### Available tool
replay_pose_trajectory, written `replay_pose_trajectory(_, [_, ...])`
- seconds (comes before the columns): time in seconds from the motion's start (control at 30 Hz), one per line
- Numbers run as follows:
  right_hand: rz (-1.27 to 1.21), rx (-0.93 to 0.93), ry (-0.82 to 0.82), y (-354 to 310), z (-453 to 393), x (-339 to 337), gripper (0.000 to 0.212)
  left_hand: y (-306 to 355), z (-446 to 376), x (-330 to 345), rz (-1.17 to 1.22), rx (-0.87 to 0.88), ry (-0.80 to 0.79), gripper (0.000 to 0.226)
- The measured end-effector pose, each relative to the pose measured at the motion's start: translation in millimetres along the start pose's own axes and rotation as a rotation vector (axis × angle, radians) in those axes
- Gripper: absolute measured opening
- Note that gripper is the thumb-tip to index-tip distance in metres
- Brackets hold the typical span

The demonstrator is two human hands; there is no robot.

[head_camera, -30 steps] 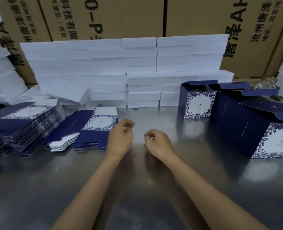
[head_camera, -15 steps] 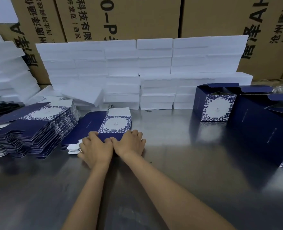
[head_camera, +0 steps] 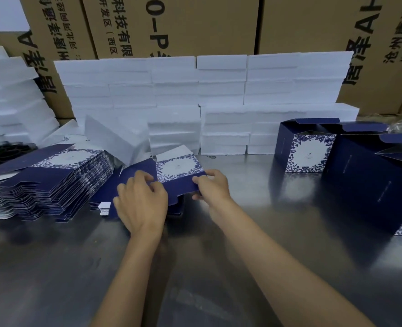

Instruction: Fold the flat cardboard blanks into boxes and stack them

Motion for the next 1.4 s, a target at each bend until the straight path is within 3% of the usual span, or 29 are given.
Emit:
replay_pose_trajectory(0.13, [-0.055, 0.048, -0.035, 17.1, 11.6, -42.9, 0.016, -3.2, -2.0, -9.6, 0.066, -0.056, -0.003, 0.021])
replay_pose_trajectory(0.33, [-0.172, 0.086, 0.066, 41.5, 29.0, -133.2, 0.020, -11.7, 7.8, 19.4, 0.153, -0.167, -0.171, 0.031])
replay_pose_trajectory(0.4, [-0.194, 0.081, 0.121, 47.7, 33.2, -164.1, 0.022, -19.9, 13.6, 39.0, 0.301, -0.295, -0.265, 0.040])
replay_pose_trajectory(0.5, [-0.197, 0.058, 0.127, 53.8, 38.1, -193.5, 0.025, -20.3, 46.9, 82.6, 0.747, -0.638, -0.533, 0.054])
replay_pose_trajectory(0.63, [-0.205, 0.085, 0.078, 62.0, 41.0, -203.8, 0.033, 4.7, 82.7, 114.1, 1.085, -0.754, -0.812, 0.063])
replay_pose_trajectory(0.73, [-0.197, 0.071, -0.023, 60.1, 41.2, -196.7, 0.040, 16.8, 89.7, 120.7, 1.079, -0.616, -0.940, 0.076])
replay_pose_trajectory(0.87, [-0.160, 0.064, -0.146, 57.0, 44.9, -190.0, 0.049, 12.9, 84.8, 119.6, 1.034, -0.549, -0.863, 0.100])
replay_pose_trajectory(0.97, [-0.129, 0.049, -0.190, 55.1, 46.2, -188.7, 0.050, 22.7, 84.0, 115.7, 0.975, -0.402, -0.877, 0.098])
replay_pose_trajectory(1.07, [-0.033, 0.047, -0.162, 55.2, 45.3, -191.3, 0.037, 42.2, 89.6, 109.7, 0.897, -0.210, -0.896, 0.088])
replay_pose_trajectory(1.13, [0.003, 0.061, -0.123, 57.3, 44.1, -193.8, 0.033, 50.3, 93.0, 108.6, 0.908, -0.136, -0.881, 0.095])
replay_pose_trajectory(1.27, [-0.097, 0.095, -0.067, 59.0, 41.3, -198.3, 0.057, 74.0, 105.4, 102.7, 0.832, 0.040, -0.855, 0.097])
replay_pose_trajectory(1.33, [-0.168, 0.103, -0.111, 56.8, 42.6, -197.7, 0.074, 84.1, 115.7, 104.2, 0.794, 0.080, -0.845, 0.094])
replay_pose_trajectory(1.4, [-0.228, 0.034, -0.208, 45.3, 47.3, -195.1, 0.075, 95.1, 129.8, 108.6, 0.710, 0.170, -0.854, 0.093])
Point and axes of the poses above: each hand's wrist, its own z-axis away from the middle knuckle, its own x-axis out of the palm, y = z × x, the point moved 10 cm from there along -z, towards the middle knuckle, and after that the axes turned 14 degrees about z, right-handed, at the moved point
